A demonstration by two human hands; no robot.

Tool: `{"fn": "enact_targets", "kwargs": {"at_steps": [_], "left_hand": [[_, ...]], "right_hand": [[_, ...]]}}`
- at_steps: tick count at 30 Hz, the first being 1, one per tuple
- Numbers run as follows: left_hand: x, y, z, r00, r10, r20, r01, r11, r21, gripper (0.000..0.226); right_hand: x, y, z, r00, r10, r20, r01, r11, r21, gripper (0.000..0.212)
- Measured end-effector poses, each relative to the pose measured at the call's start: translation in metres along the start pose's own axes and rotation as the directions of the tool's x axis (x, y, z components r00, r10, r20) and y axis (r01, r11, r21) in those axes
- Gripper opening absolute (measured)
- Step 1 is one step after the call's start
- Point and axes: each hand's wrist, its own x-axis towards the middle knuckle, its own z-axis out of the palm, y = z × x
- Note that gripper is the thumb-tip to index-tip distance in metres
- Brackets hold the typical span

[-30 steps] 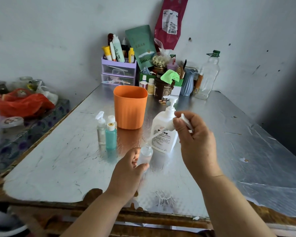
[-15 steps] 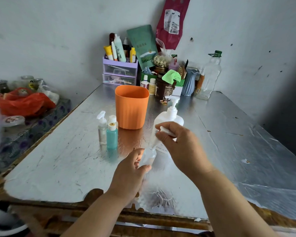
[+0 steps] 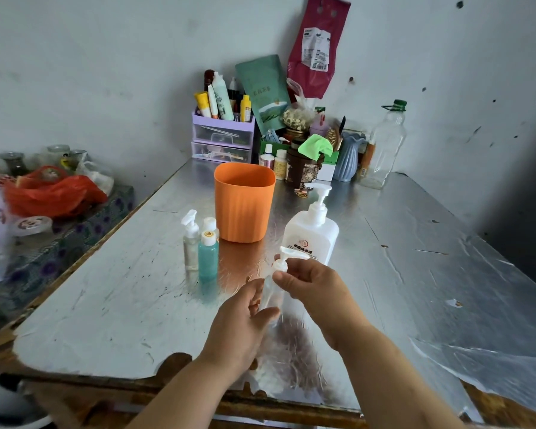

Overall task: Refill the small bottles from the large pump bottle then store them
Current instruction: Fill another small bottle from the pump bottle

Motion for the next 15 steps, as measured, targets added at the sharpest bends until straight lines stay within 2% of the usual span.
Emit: {"fn": "enact_targets", "kwargs": {"at_steps": [2, 5, 8, 12, 15], "left_hand": [[0.001, 0.000, 0.000, 1.000, 0.009, -0.001, -0.010, 1.000, -0.008, 0.055], [0.001, -0.001, 0.000, 1.000, 0.025, -0.006, -0.025, 0.999, -0.021, 0.053], [0.001, -0.002, 0.001, 1.000, 0.028, 0.002, -0.028, 0.999, -0.032, 0.053], [0.002, -0.002, 0.001, 1.000, 0.003, 0.006, -0.002, 0.999, -0.038, 0.058], [0.001, -0.001, 0.000, 1.000, 0.002, 0.015, -0.001, 0.999, -0.034, 0.060]], "right_hand": [[0.000, 0.001, 0.002, 0.999, 0.008, -0.033, -0.009, 1.000, -0.019, 0.017], [0.001, 0.002, 0.003, 0.997, -0.005, -0.074, 0.001, 0.998, -0.057, 0.027], [0.003, 0.006, 0.004, 0.999, -0.031, -0.024, 0.030, 0.998, -0.048, 0.034], [0.004, 0.007, 0.007, 0.998, -0.046, -0.037, 0.048, 0.998, 0.042, 0.016], [0.008, 0.011, 0.008, 0.996, -0.047, -0.077, 0.045, 0.999, -0.023, 0.035]]}}
